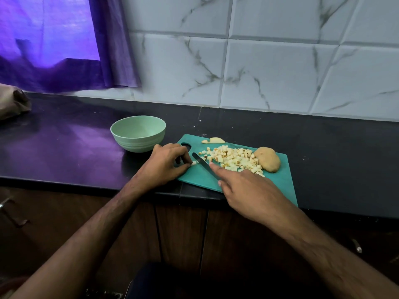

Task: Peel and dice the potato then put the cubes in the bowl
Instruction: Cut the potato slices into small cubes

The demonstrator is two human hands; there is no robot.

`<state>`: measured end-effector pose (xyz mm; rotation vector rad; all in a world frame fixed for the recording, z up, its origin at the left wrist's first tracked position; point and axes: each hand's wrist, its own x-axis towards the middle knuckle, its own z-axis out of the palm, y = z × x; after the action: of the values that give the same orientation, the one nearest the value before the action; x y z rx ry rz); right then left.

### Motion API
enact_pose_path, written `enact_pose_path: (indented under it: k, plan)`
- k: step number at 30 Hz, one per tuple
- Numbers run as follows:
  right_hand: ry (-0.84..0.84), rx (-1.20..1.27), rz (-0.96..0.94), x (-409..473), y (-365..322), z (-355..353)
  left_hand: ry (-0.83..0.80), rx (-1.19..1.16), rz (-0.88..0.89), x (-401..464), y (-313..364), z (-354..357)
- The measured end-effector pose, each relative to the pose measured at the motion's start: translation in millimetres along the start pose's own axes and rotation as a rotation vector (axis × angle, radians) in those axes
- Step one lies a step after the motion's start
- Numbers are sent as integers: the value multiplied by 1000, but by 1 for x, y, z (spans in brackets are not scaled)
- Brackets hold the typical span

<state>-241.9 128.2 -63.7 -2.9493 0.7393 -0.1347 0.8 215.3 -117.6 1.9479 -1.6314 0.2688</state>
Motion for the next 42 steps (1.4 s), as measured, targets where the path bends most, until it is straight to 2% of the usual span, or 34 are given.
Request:
enact_pose_path:
  k: [19, 28, 32, 34, 37, 39, 42]
  plan:
    - [-31, 1, -32, -5, -9, 9, 12, -58, -1, 2, -6, 2]
    - [7, -25, -62, 5, -3, 20, -1, -84, 26, 2, -6, 0]
    - [-57, -3, -79, -9, 10, 12, 8, -58, 14, 2, -5, 2]
    - [-166, 107, -75, -12, 26, -1, 20, -51, -2, 1, -4, 2]
    - [-279, 426, -58, -7, 61, -19, 5, -44, -17, 2, -1, 4]
    - [-196, 634, -45, -3, 81, -21, -15, -35, -26, 3, -1, 6]
    - [49, 946, 2, 3, 94, -11, -84, -38, -33, 8, -2, 7]
